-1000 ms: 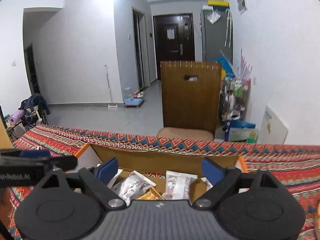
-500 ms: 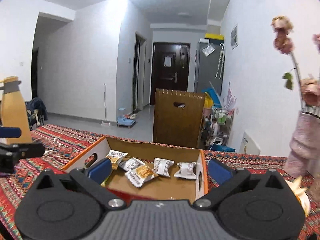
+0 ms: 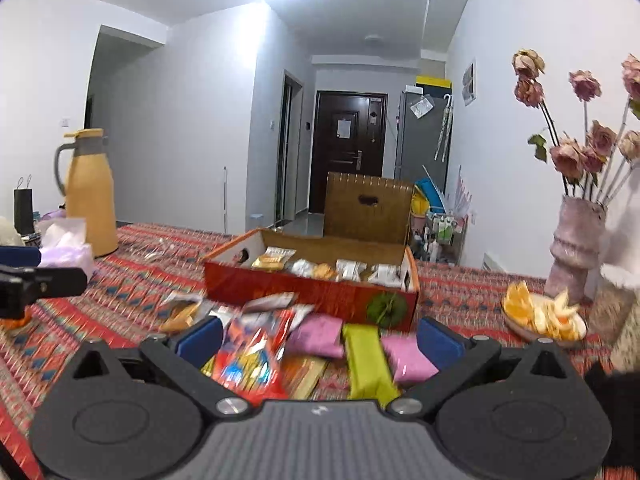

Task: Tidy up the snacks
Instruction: 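Withdraw both open tools from the box back toward the snack pile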

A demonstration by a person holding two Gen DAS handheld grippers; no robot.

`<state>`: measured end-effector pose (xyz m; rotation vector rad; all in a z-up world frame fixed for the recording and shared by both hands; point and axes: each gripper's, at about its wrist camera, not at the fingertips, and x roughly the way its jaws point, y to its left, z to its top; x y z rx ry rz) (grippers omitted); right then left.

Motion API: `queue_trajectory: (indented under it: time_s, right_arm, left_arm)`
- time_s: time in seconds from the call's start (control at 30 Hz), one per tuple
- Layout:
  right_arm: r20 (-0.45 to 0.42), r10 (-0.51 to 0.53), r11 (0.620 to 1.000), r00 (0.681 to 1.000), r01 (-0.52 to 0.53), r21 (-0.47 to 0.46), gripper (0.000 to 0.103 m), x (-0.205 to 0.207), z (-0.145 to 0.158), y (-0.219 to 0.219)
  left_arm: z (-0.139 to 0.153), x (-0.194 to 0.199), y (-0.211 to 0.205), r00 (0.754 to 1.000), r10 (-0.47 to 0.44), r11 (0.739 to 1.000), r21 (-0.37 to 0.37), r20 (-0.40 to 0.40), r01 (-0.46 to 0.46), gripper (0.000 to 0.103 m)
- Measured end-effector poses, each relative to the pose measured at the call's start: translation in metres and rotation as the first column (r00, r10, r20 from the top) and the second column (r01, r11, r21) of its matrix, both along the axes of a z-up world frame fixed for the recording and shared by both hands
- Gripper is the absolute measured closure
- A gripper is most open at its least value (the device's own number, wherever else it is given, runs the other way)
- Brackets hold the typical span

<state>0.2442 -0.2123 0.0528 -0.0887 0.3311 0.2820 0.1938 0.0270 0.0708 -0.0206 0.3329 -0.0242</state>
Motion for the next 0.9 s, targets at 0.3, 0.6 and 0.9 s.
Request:
queue_trajectory:
  time_s: [0.3,0.6,0.9]
  right_arm:
    - [-0.079,0.01,1.0,0.997,-0.009,0.009,0.0,-0.07,-0.035,0.003]
    - [-0.106,-0.034,0.999,0.994,0.034,0.002,0.0,-0.081,-0.044,-0.009]
    - [-0.113,-0.02,1.0,0.993,0.02,-0.002,0.0,-0.064,-0.044,-0.004]
  left_arm:
    - [-0.033,-0.056,0.006,0.995,0.018,1.0,-0.013,-0.101,-0.02,0.0]
    - [-0.041,-0.067,0.006,0.993,0.017,1.0,-0.012,-0.12,-0.019,0.0]
    - [-0.041,-0.042,0.005,0.991,0.011,1.0,-0.018,-0.136,-0.014,0.0]
